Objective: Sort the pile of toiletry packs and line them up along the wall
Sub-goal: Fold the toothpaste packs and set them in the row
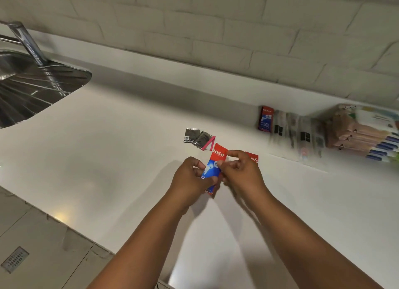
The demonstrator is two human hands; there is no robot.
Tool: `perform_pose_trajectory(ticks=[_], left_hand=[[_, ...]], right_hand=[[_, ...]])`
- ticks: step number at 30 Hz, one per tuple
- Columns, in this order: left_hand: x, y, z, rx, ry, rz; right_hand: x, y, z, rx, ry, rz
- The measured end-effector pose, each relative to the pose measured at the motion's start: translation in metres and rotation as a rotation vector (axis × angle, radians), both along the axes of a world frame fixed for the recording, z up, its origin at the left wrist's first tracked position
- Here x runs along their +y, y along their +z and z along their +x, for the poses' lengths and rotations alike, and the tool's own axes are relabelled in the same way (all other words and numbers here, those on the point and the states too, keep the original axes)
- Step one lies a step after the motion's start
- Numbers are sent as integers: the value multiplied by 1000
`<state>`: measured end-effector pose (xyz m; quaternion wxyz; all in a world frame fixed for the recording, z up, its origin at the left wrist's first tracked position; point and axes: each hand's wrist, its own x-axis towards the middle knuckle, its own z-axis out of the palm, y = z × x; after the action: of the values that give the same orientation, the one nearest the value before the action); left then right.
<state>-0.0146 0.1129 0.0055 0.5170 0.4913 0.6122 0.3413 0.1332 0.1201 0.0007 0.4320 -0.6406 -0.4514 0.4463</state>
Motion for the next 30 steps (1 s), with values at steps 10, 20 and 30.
perform_pose_trajectory(ticks=[10, 20, 30], left_hand=[[-2, 1, 70, -94, -78, 39], [-5, -16, 94, 284, -60, 220], [-8, -26, 95, 428, -124, 328]], right_hand=[[0, 1, 70, 115, -176, 55], [7, -25, 81, -230, -118, 101], [5, -36, 88, -577, -10, 150]])
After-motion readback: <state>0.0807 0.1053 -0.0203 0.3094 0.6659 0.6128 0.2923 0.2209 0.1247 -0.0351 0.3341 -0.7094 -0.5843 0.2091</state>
